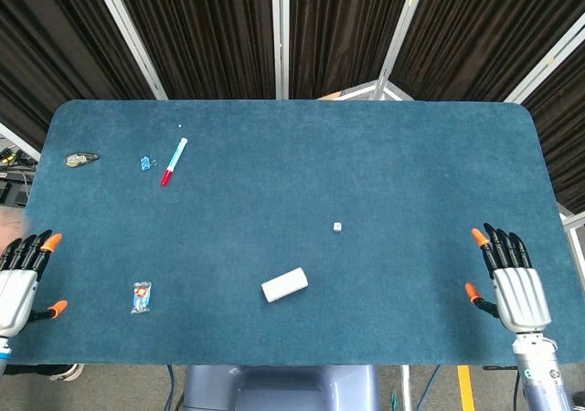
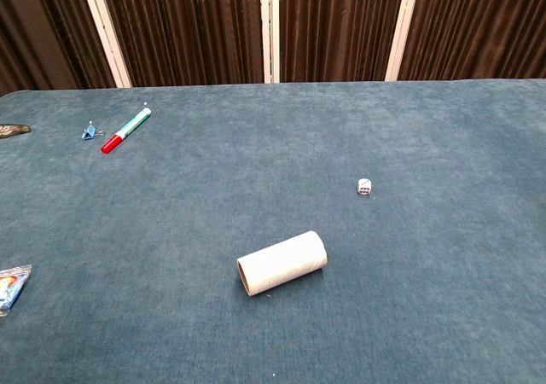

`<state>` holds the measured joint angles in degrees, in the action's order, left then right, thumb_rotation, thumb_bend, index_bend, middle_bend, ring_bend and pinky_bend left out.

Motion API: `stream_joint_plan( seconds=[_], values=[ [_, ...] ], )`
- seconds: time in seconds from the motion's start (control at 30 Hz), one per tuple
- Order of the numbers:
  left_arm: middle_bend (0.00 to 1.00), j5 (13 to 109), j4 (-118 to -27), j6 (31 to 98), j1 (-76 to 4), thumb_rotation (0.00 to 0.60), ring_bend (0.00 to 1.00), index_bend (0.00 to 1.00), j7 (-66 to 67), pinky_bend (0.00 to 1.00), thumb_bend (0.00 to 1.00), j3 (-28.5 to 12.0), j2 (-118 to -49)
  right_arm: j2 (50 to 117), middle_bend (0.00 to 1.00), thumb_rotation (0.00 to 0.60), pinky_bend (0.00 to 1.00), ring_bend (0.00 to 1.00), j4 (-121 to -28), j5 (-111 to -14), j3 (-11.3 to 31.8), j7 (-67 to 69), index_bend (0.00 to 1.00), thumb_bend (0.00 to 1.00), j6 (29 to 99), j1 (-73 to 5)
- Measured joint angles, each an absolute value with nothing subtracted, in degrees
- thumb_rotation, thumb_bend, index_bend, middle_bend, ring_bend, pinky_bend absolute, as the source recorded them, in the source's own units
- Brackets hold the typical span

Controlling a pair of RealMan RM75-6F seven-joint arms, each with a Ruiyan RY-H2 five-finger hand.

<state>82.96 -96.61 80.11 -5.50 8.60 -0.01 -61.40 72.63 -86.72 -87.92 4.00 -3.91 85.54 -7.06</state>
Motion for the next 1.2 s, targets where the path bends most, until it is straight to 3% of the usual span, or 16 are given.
stream_joint_plan(
  seconds=[0.4,0.73,0.9,1.2],
  values=[
    [0.00,83.06,-96.49,80.26,-5.45,0.600,0.00,0.00,8.35,0.00,0.07,-0.02,-61.36,72.66,0.00,0.600,0.00,0.00,-87.13,-87.67,4.09,-3.60,0.08,0.19,84.85,-7.37],
    [0.00,82.14,-96.05,80.14,-5.53,0.600,0.00,0.00,6.85,0.00,0.07,-0.62,-61.07,74.76,0.00,0.600,0.00,0.00,-89.12,-85.46,6.41,-4.55,0.28,0.19,79.51,-11.34],
    [0.00,81.75,-95.82,80.14,-5.49,0.600,0.00,0.00,5.72,0.00,0.07,-0.89,-60.74,78.72,0.00,0.600,0.00,0.00,-89.83,-81.28,9.07,-8.58,0.34,0.20,73.18,-16.23],
    [0.00,81.68,-95.27,79.72,-5.61,0.600,0.00,0.00,4.36,0.00,0.07,-0.95,-60.41,88.53,0.00,0.600,0.00,0.00,-87.65,-71.54,14.04,-17.53,0.32,0.18,64.91,-24.96]
  ],
)
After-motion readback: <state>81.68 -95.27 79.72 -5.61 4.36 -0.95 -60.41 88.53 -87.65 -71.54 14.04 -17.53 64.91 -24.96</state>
